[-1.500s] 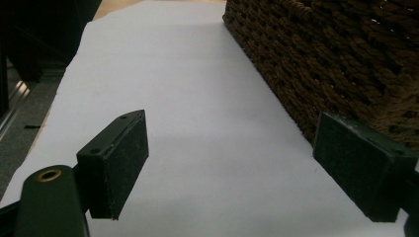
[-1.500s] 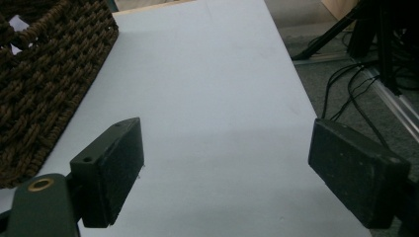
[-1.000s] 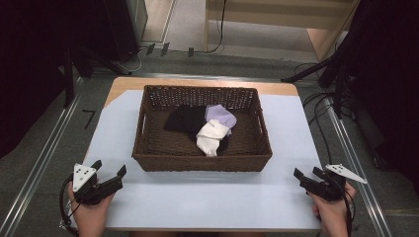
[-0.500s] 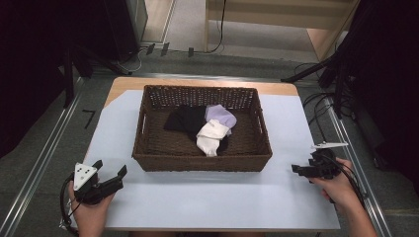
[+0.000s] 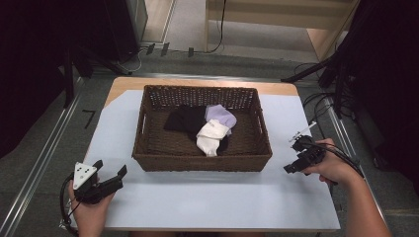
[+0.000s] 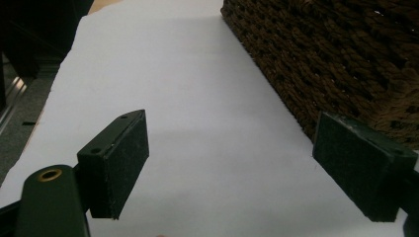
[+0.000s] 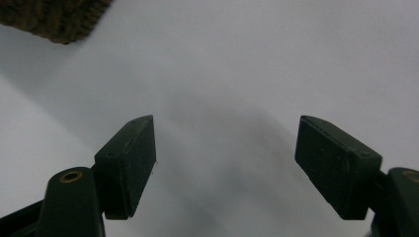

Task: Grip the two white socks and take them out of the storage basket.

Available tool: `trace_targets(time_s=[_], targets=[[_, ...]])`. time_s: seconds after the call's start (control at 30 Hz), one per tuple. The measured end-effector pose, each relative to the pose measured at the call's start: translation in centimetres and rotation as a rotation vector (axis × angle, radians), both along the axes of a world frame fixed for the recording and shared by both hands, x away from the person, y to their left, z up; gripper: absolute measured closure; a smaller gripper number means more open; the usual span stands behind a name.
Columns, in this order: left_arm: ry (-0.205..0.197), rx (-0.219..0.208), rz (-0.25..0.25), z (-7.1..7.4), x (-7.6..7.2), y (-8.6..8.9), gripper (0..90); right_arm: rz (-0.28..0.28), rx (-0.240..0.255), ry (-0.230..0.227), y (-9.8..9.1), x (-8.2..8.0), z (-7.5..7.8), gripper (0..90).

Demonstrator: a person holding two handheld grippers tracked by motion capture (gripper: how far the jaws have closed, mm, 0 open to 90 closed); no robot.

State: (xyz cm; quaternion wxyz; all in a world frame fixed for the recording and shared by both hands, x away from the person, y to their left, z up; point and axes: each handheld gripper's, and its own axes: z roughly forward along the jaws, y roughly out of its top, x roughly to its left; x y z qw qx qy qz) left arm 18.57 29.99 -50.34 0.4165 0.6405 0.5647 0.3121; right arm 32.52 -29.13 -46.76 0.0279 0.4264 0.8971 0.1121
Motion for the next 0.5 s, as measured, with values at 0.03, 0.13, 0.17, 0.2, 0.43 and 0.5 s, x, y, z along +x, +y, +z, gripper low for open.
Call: trace_targets(time_s=[0.03,0.13,0.17,0.2,0.43,0.5], targets=[[0.000,-0.001,-0.001,0.0,0.0,0.0,15.3,0.026,-0.016,0.039,0.6,0.4,0.3,23.2],[0.000,-0.001,-0.001,0.0,0.0,0.0,15.3,0.074,-0.052,0.077,1.3,0.8,0.5,22.2],[-0.001,-0.001,-0.001,0.0,0.0,0.0,15.3,0.087,-0.072,0.091,1.5,0.9,0.7,22.0],[0.002,0.001,-0.003,0.0,0.0,0.0,15.3,0.088,-0.086,0.091,1.6,1.1,0.8,22.0],[0.003,0.006,-0.001,0.0,0.0,-0.1,15.3,0.075,-0.077,0.059,1.8,1.9,2.5,21.1],[0.004,0.008,-0.002,0.0,0.0,-0.1,15.3,0.090,-0.084,0.063,2.1,1.9,3.0,21.4]])
